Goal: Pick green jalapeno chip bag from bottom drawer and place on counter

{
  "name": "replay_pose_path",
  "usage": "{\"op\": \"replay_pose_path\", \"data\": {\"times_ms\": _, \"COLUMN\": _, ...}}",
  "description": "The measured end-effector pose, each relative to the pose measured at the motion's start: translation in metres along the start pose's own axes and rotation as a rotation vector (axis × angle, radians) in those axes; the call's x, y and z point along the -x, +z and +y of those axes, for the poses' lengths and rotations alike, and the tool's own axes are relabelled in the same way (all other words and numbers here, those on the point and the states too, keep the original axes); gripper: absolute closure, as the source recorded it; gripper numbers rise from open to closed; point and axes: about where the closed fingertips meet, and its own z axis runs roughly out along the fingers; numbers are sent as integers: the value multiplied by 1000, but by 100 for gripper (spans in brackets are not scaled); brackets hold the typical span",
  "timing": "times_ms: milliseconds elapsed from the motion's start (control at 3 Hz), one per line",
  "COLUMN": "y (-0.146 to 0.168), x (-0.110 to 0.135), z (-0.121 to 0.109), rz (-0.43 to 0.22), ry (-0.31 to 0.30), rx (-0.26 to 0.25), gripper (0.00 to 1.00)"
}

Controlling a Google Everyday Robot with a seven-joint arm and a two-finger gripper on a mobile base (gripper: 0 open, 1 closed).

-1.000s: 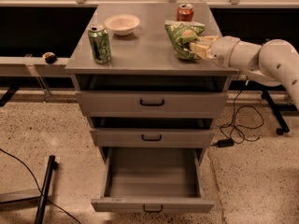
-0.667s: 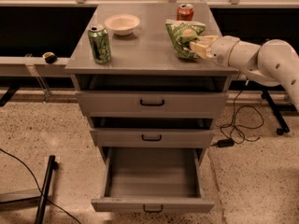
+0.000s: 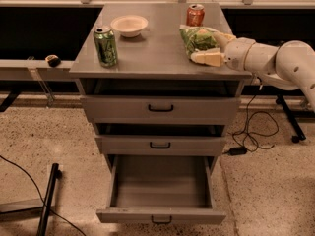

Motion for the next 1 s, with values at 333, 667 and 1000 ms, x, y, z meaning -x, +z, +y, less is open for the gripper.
{"op": "replay_pose_path", "data": {"times_ms": 333, "y": -30, "x": -8, "z": -7, "rz": 87, "ry": -131, "rx": -8, "gripper": 0}}
{"op": "replay_pose_path", "data": {"times_ms": 667, "y": -72, "x": -6, "z": -22, "rz": 140, "ry": -218, "rx": -47, "gripper": 0}}
{"op": "replay_pose_path", "data": {"times_ms": 1000, "y": -76, "x": -6, "z": -24, "rz": 143, "ry": -225, "rx": -51, "gripper": 0}}
